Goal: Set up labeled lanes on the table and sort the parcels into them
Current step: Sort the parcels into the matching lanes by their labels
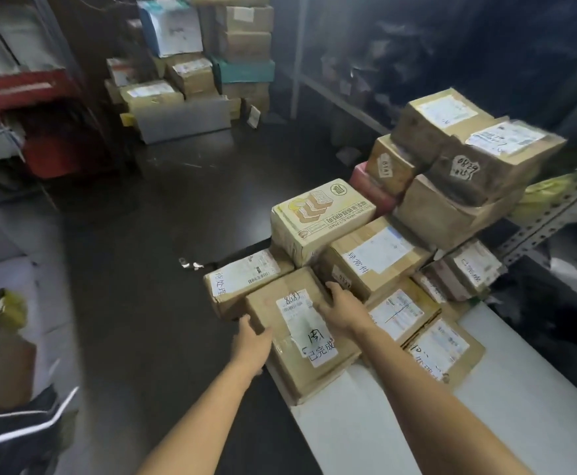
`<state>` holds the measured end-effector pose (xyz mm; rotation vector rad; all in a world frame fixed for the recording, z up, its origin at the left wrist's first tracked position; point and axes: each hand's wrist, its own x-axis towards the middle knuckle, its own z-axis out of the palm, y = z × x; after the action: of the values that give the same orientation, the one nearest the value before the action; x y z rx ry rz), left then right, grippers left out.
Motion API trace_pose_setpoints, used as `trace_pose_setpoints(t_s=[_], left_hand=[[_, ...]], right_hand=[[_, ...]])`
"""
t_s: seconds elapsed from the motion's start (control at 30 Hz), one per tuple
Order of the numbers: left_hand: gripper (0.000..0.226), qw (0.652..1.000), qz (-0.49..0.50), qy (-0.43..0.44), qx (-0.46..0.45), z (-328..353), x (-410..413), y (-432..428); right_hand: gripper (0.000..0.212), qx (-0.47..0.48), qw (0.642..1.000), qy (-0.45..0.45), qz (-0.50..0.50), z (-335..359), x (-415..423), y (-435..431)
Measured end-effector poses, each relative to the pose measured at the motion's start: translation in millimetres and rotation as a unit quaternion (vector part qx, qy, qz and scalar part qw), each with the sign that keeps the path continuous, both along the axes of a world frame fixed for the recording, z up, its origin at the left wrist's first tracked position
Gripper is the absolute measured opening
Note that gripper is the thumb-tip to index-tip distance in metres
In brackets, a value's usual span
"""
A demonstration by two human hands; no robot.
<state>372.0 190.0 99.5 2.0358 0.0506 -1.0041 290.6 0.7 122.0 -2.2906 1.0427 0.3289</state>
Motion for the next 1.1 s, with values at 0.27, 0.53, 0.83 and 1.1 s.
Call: trace_pose_setpoints(t_s=[0.27,0.53,0.83,1.1], left_hand=[[0.08,0.998,0.032,0.048,-0.036,-11.5,-11.1,-15.8],[0.074,0.994,0.001,0.094,-0.06,-10.6,-0.9,-3.3],[0.065,0.993,-0.068,0.081,-0.058,5.4,-3.6,24.7],[0.067,0.957,-0.265,0.083,-0.081,52.9,-45.5,0.6]], right_hand=[[0.061,0.036,0.998,0.042,-0.009,-26.5,8.5,-13.7],[0.069,0.09,0.995,0.019,-0.048,-24.8,-6.0,-5.8],[0.071,0.155,0.966,-0.056,-0.199,-27.9,-63.0,50.7],[0.063,0.142,0.89,-0.145,-0.408,9.2,-164.2,90.2]])
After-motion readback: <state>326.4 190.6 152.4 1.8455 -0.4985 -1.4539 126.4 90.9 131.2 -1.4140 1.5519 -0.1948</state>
